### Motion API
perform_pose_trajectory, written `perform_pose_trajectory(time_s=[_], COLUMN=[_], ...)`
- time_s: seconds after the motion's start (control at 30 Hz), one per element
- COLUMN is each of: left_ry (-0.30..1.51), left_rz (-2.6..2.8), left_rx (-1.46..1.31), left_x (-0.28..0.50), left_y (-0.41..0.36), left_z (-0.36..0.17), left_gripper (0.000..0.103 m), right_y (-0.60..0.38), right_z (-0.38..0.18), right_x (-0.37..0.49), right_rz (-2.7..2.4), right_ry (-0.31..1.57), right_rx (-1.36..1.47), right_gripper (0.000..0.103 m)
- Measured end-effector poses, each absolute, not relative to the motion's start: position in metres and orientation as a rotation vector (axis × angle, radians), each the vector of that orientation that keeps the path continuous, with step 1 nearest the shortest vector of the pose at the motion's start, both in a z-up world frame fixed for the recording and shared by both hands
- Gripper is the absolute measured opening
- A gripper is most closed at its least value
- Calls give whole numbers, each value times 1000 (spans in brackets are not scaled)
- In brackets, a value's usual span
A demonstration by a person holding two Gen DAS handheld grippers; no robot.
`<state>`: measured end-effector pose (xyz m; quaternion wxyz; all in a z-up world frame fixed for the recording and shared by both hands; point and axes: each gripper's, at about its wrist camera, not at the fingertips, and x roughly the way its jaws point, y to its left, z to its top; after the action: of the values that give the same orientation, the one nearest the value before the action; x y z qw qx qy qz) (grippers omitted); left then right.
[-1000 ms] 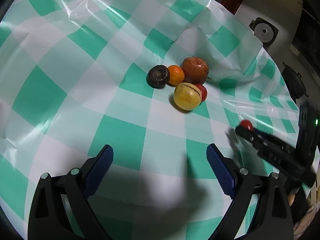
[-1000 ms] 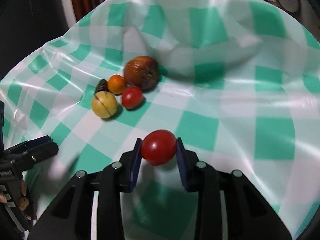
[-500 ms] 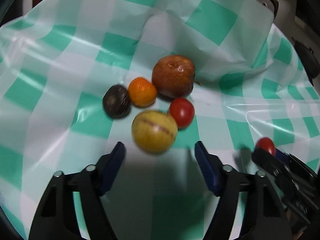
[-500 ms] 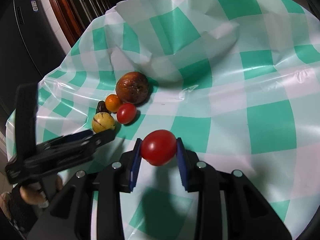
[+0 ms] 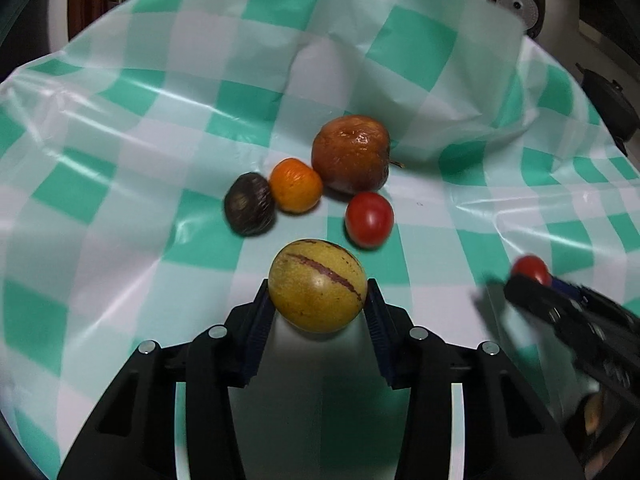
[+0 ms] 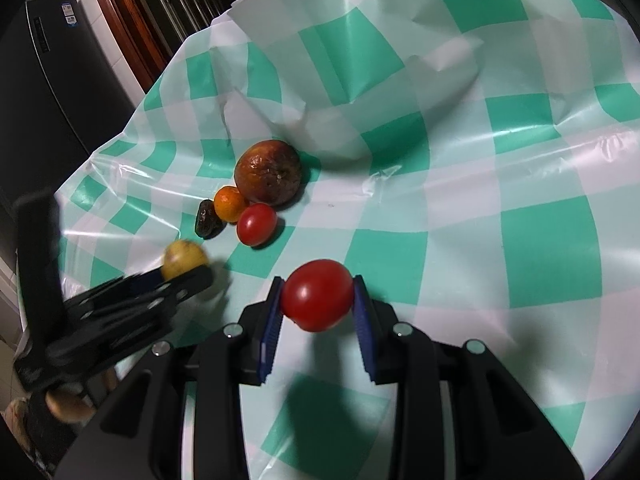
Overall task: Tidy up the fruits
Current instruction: 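Carry the yellow fruit and red tomato into the white box with both tools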
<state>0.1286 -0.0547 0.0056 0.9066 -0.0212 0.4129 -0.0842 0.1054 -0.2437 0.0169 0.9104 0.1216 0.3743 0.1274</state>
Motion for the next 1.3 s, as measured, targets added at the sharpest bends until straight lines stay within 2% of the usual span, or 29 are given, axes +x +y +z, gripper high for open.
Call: perform_pose_trajectory(time_s=[0.3,0.47,0.9,1.13,1.3], left_ry=[812,772,678,676,706], left_rz=[-169,-160,-1,170,296], left_rx=[-66,-34,6,8,-117], left_x=[35,-26,-234,-331,-383], left_y=[-20,11,142,207,260], left_z=[28,38,47,33,13], left_gripper=[43,43,43,43,43], right_y=[-240,-214,-9,103,152], right_z=[20,23,28,17,15], right_x=[99,50,-121,-194,-250], right_rz=[221,268,619,852,1024], right_ry=[781,791,798,815,775], right_rx=[230,260,31,-149,-297], right_gripper=[34,34,34,34,34])
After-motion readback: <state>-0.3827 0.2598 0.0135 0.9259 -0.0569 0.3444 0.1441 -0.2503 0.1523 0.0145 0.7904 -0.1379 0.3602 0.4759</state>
